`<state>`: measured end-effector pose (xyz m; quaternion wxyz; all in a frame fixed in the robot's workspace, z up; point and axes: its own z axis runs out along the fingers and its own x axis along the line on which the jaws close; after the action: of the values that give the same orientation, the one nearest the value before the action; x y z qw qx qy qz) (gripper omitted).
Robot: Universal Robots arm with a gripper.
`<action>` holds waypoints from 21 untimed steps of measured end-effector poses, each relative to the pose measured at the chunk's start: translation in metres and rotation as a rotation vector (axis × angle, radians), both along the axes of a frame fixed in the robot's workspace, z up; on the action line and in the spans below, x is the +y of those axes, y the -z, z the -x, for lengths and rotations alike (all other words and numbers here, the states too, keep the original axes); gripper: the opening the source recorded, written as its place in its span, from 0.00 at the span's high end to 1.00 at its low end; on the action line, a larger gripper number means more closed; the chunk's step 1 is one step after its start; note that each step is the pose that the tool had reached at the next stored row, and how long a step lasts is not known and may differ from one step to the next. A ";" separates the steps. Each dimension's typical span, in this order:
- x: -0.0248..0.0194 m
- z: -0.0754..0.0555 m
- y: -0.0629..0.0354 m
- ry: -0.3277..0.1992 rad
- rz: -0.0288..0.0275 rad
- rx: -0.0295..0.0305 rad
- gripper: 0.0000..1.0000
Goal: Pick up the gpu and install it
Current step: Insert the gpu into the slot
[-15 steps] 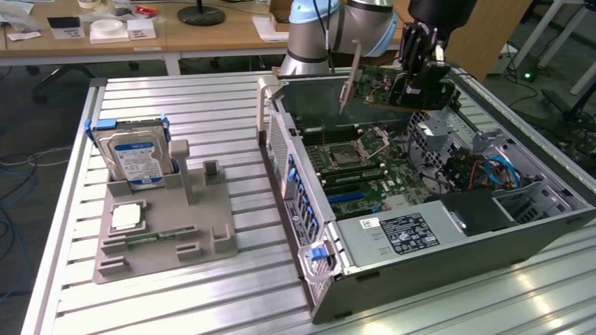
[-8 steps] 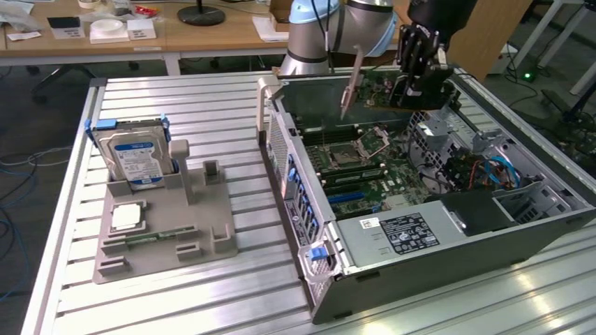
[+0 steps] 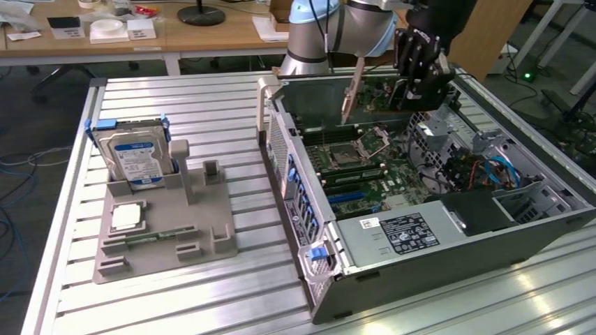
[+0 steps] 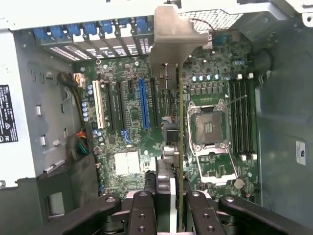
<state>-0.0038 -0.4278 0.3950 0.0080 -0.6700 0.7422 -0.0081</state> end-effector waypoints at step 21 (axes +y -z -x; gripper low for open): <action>0.0002 0.000 0.0194 -0.187 0.0010 -0.0056 0.72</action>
<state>-0.0038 -0.4277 0.3756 0.0105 -0.7364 0.6764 -0.0096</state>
